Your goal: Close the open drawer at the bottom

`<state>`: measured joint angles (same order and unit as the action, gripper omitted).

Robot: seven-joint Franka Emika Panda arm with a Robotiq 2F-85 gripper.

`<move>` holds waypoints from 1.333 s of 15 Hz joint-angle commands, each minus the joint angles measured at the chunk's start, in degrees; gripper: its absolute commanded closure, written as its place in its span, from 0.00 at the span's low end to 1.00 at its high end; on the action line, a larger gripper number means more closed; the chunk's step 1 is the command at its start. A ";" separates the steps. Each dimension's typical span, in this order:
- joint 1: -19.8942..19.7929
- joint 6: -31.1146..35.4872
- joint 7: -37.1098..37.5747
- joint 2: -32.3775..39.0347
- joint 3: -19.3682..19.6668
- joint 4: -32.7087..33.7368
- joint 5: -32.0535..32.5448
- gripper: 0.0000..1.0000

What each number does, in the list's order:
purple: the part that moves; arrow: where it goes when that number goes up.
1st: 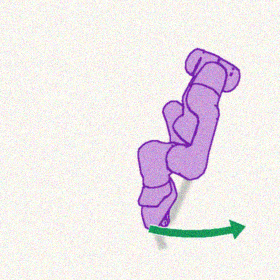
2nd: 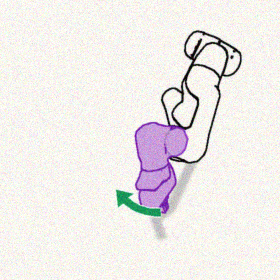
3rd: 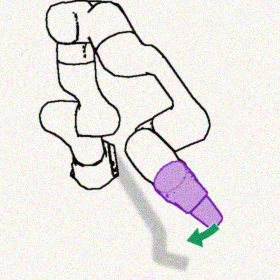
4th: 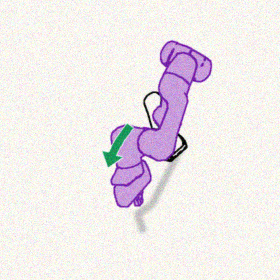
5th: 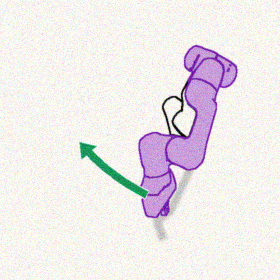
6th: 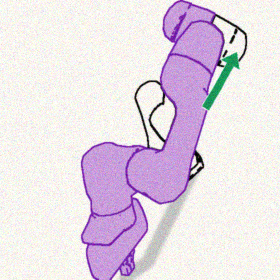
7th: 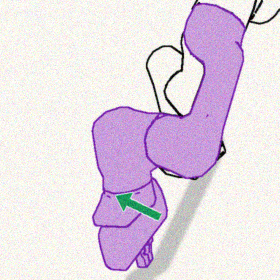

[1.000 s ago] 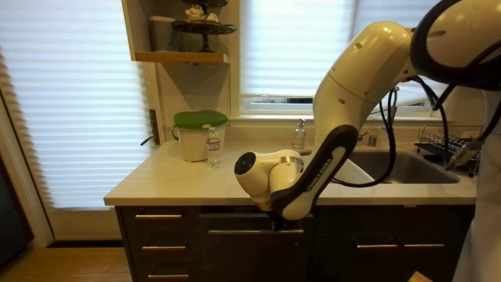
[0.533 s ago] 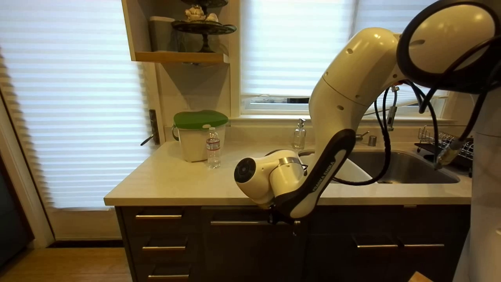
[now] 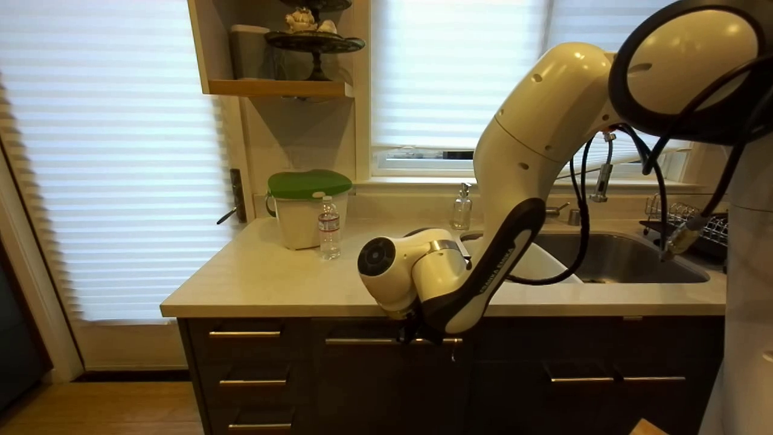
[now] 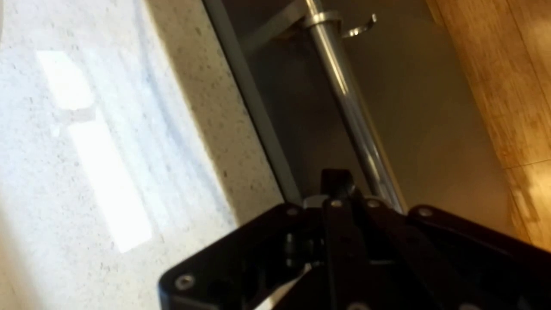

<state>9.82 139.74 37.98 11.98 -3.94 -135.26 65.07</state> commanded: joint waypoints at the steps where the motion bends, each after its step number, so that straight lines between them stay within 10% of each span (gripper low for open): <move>1: -0.70 2.75 -4.51 -3.61 -1.92 -1.91 -2.31 1.00; 10: -1.58 12.57 -18.12 2.35 -1.99 0.22 -14.66 1.00; 20: 1.93 8.20 2.03 5.88 3.21 4.92 5.71 1.00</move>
<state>10.36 150.10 34.47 15.79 -2.36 -132.63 64.97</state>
